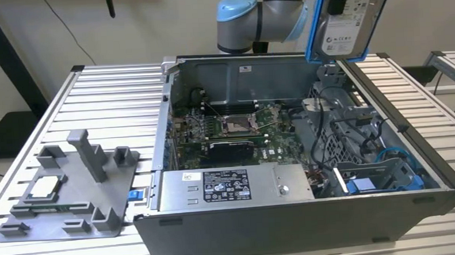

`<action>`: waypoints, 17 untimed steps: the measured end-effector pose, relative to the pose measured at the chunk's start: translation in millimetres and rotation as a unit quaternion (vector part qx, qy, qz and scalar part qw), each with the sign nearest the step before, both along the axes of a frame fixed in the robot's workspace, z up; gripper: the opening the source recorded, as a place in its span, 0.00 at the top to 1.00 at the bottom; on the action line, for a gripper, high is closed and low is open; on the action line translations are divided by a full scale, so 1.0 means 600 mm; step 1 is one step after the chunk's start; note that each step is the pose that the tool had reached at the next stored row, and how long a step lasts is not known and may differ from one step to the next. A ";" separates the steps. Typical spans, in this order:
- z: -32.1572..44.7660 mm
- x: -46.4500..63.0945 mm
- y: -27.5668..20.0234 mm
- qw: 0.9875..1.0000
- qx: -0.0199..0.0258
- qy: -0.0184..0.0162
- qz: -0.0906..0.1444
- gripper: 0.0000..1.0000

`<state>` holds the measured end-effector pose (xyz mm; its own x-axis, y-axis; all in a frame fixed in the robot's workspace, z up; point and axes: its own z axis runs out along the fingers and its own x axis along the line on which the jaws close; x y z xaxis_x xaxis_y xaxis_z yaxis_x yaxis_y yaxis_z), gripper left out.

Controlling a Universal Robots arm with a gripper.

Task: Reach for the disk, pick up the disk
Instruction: 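Pick up the disk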

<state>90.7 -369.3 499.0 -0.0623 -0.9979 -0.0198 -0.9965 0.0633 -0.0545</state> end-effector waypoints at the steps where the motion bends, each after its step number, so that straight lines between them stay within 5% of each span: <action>1: 0.000 0.000 0.0000 1.000 0.000 0.000 0.000 1.00; 5: -0.001 0.000 -0.0045 1.000 0.000 0.000 0.000 1.00; 17: -0.004 0.000 -0.0413 1.000 0.000 0.000 -0.001 1.00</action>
<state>90.8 -394.0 496.9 -0.0653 -0.9977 -0.0196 -0.9963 0.0663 -0.0539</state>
